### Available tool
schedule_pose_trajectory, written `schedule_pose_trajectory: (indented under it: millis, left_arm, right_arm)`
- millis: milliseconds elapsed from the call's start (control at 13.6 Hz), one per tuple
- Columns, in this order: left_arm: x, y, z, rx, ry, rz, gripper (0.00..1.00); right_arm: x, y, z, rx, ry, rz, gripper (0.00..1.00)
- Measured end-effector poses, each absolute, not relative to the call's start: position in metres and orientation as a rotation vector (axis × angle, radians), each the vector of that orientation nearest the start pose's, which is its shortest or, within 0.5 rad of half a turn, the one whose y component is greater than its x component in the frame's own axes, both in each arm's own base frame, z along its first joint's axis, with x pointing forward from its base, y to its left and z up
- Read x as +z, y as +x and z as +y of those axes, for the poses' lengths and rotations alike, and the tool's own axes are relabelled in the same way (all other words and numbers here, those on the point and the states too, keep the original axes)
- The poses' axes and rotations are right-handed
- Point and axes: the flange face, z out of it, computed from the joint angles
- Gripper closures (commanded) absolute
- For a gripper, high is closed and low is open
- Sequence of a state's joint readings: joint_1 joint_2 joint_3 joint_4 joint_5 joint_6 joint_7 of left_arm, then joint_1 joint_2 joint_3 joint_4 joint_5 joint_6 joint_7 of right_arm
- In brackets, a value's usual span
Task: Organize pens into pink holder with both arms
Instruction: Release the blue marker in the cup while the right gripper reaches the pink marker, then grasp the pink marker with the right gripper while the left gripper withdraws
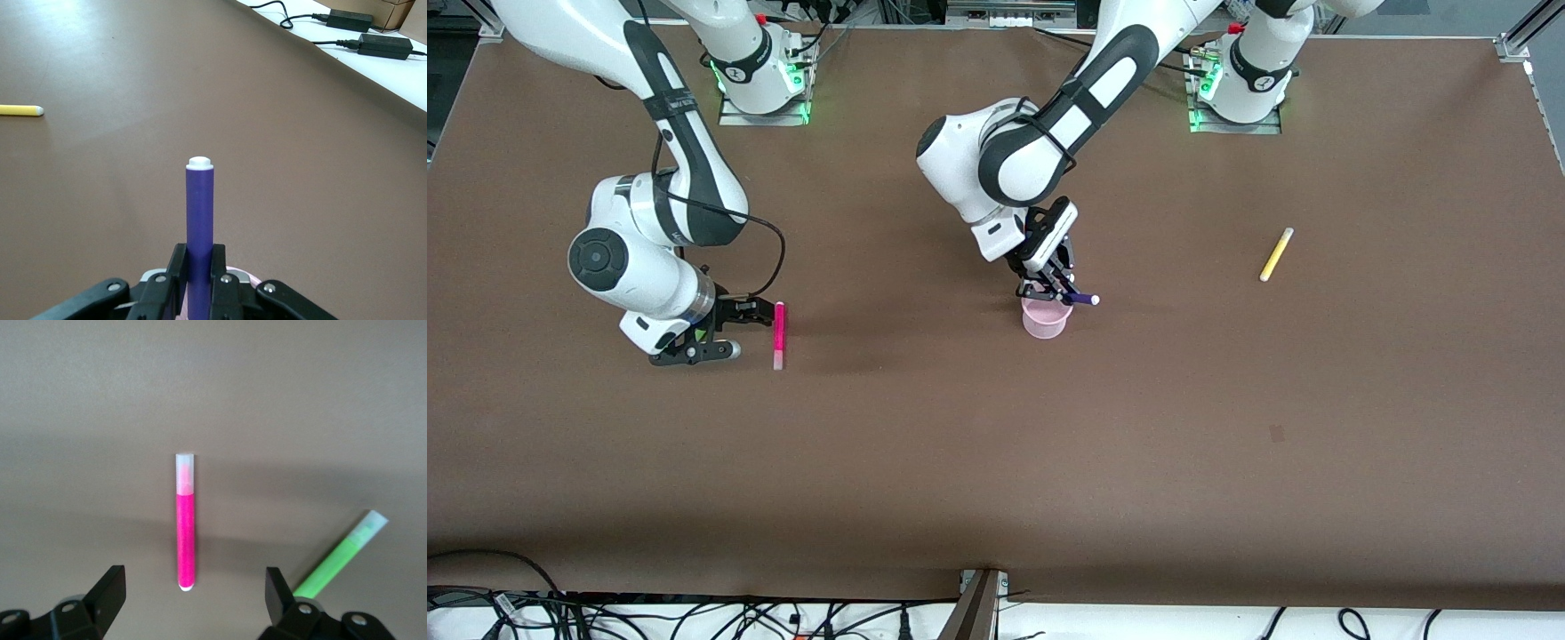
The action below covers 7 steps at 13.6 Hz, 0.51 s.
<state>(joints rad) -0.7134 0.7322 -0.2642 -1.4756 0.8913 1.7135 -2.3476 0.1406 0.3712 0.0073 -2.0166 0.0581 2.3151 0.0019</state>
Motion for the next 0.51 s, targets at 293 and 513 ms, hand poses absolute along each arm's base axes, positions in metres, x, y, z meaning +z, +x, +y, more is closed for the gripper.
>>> schedule_pose_trajectory:
  millis: [293, 513]
  left_arm:
    - [0.244, 0.463, -0.506, -0.948, -2.267, -1.319, 0.51]
    - [0.244, 0.465, -0.504, -0.951, -2.261, -1.324, 0.32]
  right_arm:
    - [0.23, 0.566, 0.09, 0.09, -3.079, -0.129, 0.15]
    - [0.212, 0.552, 0.093, 0.094, -3.065, -0.102, 0.24]
